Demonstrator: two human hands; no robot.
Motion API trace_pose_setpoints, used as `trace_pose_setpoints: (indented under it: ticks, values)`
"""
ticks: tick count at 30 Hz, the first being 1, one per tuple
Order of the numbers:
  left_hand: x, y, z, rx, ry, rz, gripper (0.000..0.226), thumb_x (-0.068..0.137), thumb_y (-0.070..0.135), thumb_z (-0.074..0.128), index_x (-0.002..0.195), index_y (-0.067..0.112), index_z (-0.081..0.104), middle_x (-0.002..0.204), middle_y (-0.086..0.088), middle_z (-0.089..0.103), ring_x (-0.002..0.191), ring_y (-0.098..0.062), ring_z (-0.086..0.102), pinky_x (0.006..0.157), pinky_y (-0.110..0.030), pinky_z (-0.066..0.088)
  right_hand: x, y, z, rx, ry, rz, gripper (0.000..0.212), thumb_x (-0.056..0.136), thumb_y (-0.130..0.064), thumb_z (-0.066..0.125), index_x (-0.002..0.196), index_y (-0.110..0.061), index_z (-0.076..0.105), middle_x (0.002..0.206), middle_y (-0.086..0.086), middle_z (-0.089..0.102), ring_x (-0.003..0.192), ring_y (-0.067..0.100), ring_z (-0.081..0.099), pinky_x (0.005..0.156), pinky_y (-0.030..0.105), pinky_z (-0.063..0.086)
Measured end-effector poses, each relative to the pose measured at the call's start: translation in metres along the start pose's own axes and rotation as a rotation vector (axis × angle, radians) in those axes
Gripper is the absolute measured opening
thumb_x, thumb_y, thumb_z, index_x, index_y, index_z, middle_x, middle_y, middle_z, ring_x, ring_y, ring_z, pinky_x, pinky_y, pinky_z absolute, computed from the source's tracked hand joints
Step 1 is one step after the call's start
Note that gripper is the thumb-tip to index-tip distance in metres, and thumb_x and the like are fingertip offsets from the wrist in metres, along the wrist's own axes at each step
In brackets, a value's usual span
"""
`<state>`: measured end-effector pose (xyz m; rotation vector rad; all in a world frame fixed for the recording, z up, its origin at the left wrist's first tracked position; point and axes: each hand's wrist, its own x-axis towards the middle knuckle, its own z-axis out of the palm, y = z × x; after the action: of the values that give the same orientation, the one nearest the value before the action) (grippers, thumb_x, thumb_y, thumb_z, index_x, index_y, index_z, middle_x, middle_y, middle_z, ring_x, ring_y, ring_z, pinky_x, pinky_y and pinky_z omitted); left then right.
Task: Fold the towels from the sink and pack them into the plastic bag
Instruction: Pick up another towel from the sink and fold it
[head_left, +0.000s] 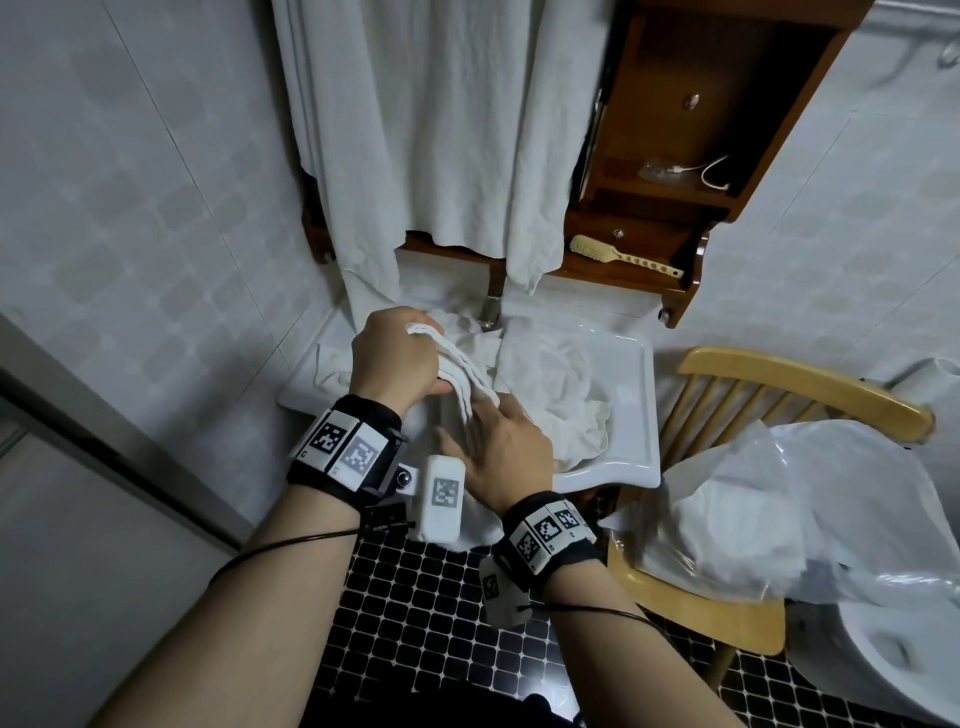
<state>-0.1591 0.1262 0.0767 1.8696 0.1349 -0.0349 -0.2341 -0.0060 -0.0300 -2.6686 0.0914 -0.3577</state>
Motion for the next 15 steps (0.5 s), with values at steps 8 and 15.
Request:
trace_pose_setpoints:
  ticks: [8, 15]
  values:
    - [0.013, -0.005, -0.004, 0.014, 0.066, -0.012, 0.032, 0.086, -0.008, 0.056, 0.083, 0.016, 0.077, 0.089, -0.010, 0.077, 0.081, -0.032, 0.078, 0.064, -0.046, 0.067, 0.014, 0.039, 0.003, 0.013, -0.174, 0.053, 0.045, 0.089, 0.001, 0.047, 0.125, -0.017, 0.068, 0.104, 0.019, 0.068, 0.095, 0.043, 0.067, 0.077, 0.041, 0.051]
    - [0.040, -0.029, -0.006, 0.228, 0.180, 0.019, 0.028, 0.080, -0.003, 0.067, 0.076, 0.025, 0.071, 0.091, -0.002, 0.076, 0.085, -0.029, 0.075, 0.070, -0.039, 0.066, 0.027, 0.056, -0.029, 0.109, -0.182, -0.047, 0.059, 0.082, -0.023, 0.034, 0.136, -0.034, 0.054, 0.106, 0.009, 0.060, 0.097, 0.041, 0.064, 0.080, 0.052, 0.056]
